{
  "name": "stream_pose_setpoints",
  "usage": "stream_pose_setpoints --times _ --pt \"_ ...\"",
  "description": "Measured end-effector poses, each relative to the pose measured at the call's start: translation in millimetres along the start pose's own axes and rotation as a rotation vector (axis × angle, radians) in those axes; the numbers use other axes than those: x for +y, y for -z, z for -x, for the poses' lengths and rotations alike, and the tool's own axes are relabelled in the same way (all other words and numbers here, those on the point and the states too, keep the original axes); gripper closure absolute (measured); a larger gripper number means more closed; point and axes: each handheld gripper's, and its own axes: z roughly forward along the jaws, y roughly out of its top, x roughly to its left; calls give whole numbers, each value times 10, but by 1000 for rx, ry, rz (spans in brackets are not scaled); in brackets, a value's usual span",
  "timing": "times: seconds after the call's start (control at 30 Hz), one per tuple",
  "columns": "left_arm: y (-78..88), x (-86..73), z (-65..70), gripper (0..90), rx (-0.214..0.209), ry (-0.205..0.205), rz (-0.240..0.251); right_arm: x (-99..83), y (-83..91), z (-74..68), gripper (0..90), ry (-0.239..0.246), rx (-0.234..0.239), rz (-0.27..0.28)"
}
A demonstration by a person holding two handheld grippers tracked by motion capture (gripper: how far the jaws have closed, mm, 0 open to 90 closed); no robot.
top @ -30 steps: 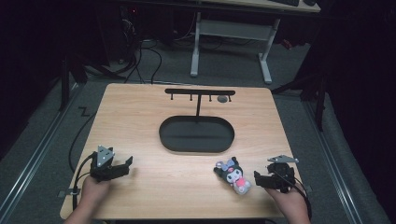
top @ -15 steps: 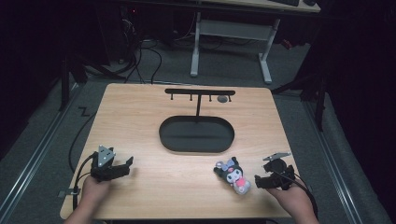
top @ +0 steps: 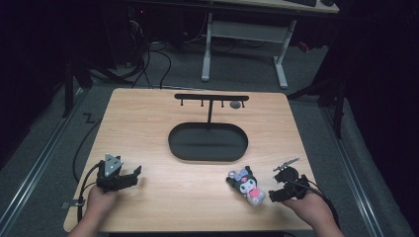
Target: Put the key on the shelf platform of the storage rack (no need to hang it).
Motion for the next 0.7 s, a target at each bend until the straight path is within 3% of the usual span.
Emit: stream_pose_setpoints --times 0.27,0.37,0.7 --pt "26 -14 -4 154 1 0 8 19 26 -1 211 31 33 -54" --pt "21 -13 1 154 0 -3 5 26 97 -59 198 51 46 -41" --pt "25 -16 4 154 2 -2 7 102 269 -200 191 33 83 33"
